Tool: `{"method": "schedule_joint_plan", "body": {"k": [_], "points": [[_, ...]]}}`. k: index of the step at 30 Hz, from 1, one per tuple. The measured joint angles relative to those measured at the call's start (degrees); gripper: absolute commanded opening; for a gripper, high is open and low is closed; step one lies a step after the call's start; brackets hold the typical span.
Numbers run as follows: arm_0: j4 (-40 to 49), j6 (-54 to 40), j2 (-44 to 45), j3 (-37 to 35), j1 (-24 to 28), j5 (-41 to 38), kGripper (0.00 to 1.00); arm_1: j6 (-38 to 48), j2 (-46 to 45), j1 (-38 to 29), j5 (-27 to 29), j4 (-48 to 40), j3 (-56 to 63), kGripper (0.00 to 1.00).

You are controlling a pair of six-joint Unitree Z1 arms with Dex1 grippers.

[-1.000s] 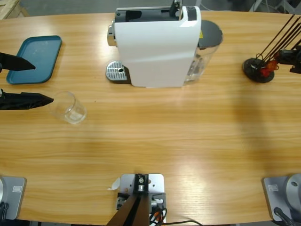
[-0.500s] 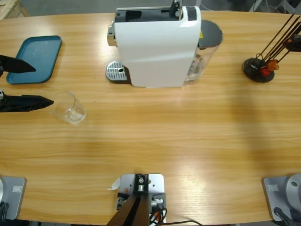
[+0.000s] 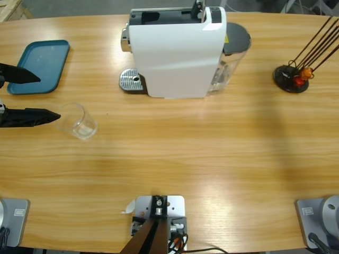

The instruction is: Pour coffee

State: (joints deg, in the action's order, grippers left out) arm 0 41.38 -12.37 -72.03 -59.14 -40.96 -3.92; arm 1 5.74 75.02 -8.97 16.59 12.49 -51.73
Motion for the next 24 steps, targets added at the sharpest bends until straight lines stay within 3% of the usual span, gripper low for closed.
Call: {"method": "schedule_joint_plan", "body": {"k": [13, 18, 24], "points": [[-0.54, 0.22, 0.00, 0.32, -0.31, 0.00, 0.990, 1.33, -12.69, -6.89, 1.30, 10.09, -2.81, 0.000], [-1.25, 1.30, 0.00, 0.35, -1.76, 0.00, 0.988, 7.68, -16.08, -13.28, -10.53, 8.79, -4.06, 0.000], [-1.44, 2.56, 0.20, 1.04, -2.55, 0.00, 0.989, 13.21, -15.71, -23.38, -23.47, -0.36, -4.22, 0.000]]}}
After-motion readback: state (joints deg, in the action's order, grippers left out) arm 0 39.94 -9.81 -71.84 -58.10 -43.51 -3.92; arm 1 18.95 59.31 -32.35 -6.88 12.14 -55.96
